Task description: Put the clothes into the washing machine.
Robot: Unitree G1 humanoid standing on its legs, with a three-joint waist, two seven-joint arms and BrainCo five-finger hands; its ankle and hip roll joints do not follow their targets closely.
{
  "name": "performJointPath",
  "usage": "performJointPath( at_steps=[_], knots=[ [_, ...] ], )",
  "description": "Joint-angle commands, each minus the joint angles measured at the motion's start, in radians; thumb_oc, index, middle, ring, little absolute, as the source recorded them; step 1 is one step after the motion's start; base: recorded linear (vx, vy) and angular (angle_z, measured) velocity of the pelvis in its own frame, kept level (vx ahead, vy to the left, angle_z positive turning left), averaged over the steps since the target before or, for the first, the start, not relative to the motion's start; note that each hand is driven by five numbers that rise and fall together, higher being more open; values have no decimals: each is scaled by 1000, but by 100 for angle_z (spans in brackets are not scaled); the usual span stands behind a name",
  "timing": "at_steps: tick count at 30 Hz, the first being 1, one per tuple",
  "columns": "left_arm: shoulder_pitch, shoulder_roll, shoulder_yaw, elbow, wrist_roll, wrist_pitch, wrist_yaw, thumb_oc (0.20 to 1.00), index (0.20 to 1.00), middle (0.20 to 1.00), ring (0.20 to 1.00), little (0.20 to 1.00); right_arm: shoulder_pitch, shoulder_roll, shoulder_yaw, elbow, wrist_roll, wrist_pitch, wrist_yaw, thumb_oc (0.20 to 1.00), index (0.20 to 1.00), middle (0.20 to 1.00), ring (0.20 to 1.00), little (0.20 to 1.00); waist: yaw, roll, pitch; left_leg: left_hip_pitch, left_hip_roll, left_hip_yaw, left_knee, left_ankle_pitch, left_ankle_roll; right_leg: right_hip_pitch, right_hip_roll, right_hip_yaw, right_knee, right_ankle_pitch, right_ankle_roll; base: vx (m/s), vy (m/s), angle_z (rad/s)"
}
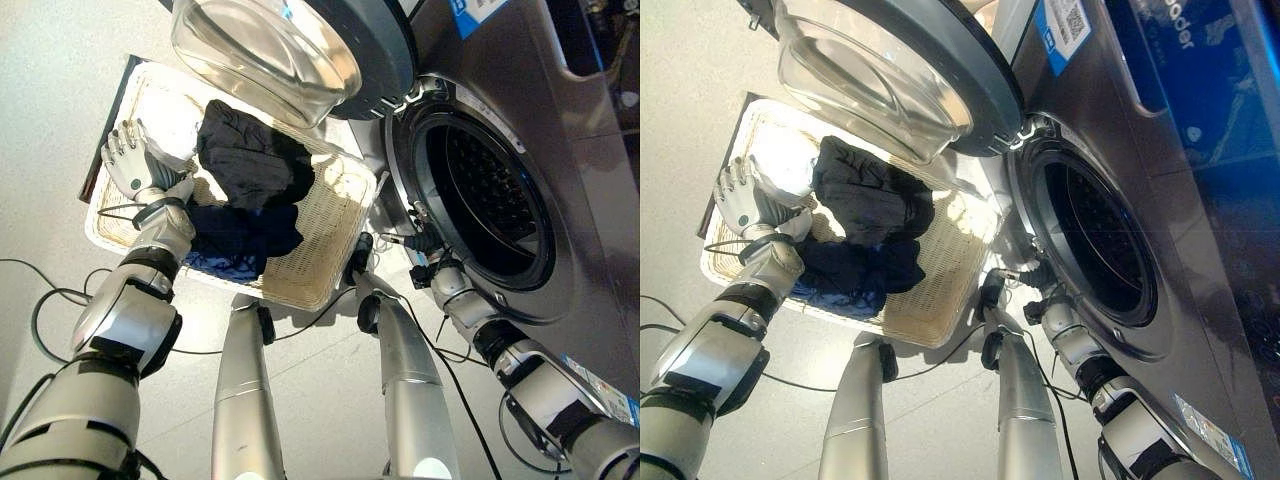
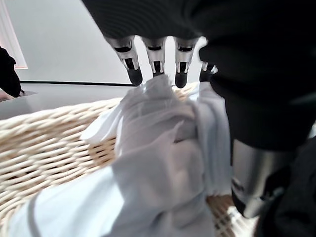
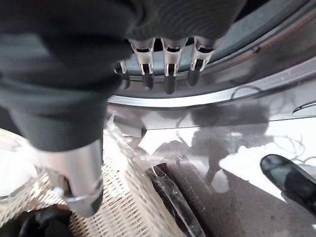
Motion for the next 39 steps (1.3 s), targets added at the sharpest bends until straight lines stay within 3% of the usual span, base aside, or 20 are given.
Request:
performJointPath(
  at_steps=[1, 11, 15, 16, 17, 20, 28, 39],
  knots=[
    [7, 30, -1, 16, -7, 35, -43, 1000, 1000, 1000, 1000, 1000, 48, -51, 0, -62, 35, -5, -25, 1000, 1000, 1000, 1000, 1000, 4, 5, -27, -62, -29, 41, -69, 103, -37, -14, -4, 14, 103, -87, 121, -2, 44, 1],
    [-53, 45, -36, 21, -21, 91, -165, 1000, 1000, 1000, 1000, 1000, 30, -79, -11, -100, 87, -18, -20, 1000, 1000, 1000, 1000, 1000, -4, -14, -27, -132, -32, 27, -65, 112, -36, -77, 3, 17, 97, -60, 131, 0, 18, 0],
    [-72, 48, -48, 36, -25, 79, -203, 1000, 1000, 1000, 1000, 1000, 14, -83, -8, -105, 111, -29, -28, 1000, 1000, 1000, 1000, 1000, -7, -17, -27, -148, -35, 26, -67, 116, -36, -91, 9, 21, 82, -47, 132, -3, 1, 1],
    [-76, 47, -50, 34, -25, 70, -211, 799, 799, 799, 799, 799, 11, -82, -8, -109, 111, -30, -33, 1000, 1000, 1000, 1000, 1000, -8, -17, -27, -152, -37, 24, -69, 117, -37, -94, 11, 22, 77, -44, 132, 0, 0, 0],
    [-74, 47, -54, 20, -27, 56, -205, 200, 200, 200, 200, 200, 12, -83, -9, -119, 111, -27, -38, 1000, 1000, 1000, 1000, 1000, -10, -16, -27, -158, -39, 24, -69, 116, -39, -100, 12, 24, 73, -42, 133, 0, 0, 0],
    [-70, 49, -54, 6, -6, 46, -219, 200, 200, 200, 200, 200, 15, -82, -13, -123, 110, -21, -39, 1000, 1000, 1000, 1000, 1000, -10, -13, -27, -157, -41, 25, -70, 113, -39, -102, 13, 26, 71, -42, 134, 0, 0, 0],
    [-37, 55, -36, -13, 13, -2, -70, 200, 200, 200, 200, 200, 39, -73, -30, -95, 136, -52, -24, 1000, 1000, 1000, 1000, 1000, -5, -6, -27, -103, -37, 43, -96, 112, -42, -60, 10, 14, 57, -46, 137, -3, -19, 0],
    [15, 40, 10, -50, 45, -42, 15, 200, 200, 200, 200, 200, 64, -45, -48, -77, 127, -52, -21, 1000, 1000, 1000, 1000, 1000, 7, 14, -27, -5, -44, 62, -121, 104, -40, 18, 5, 4, 60, -67, 132, 0, -3, 0]
  ],
)
